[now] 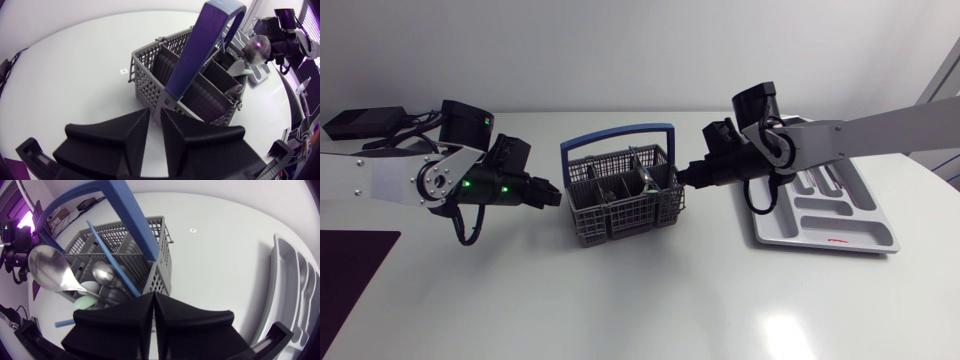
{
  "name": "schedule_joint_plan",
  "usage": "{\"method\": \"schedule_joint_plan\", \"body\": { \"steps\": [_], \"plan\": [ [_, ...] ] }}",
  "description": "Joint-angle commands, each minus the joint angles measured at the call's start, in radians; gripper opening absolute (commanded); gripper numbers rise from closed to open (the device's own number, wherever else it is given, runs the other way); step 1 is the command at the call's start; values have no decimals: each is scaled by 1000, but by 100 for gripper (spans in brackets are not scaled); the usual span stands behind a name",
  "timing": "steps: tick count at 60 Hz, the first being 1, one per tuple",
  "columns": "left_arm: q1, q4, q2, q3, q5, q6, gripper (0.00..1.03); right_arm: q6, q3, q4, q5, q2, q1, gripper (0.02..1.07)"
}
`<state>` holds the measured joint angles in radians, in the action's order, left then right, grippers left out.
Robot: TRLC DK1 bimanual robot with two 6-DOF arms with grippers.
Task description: Unload the cutlery basket into the drawer organizer.
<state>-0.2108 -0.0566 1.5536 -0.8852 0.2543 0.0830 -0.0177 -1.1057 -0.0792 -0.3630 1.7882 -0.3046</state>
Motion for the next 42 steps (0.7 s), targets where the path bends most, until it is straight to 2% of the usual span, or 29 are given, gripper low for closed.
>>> {"method": "schedule_joint_plan", "body": {
  "steps": [1,25,33,37,40,42],
  "plan": [
    [16,9,36,-32,20,8,20,-31,53,-8,-14,-67,-28,9],
    [47,9,62,-54,54,11,20,-48,168,-34,-17,-182,-140,9],
    [73,8,60,-41,57,23,21,-37,208,-30,35,-220,-162,10],
    [88,8,37,-31,57,38,28,-31,224,-30,53,-247,-157,11],
    [94,8,19,-18,57,49,33,-22,241,-30,65,-274,-154,21],
    [102,6,-3,-6,56,60,37,-10,253,-28,72,-297,-151,33]
  ]
}}
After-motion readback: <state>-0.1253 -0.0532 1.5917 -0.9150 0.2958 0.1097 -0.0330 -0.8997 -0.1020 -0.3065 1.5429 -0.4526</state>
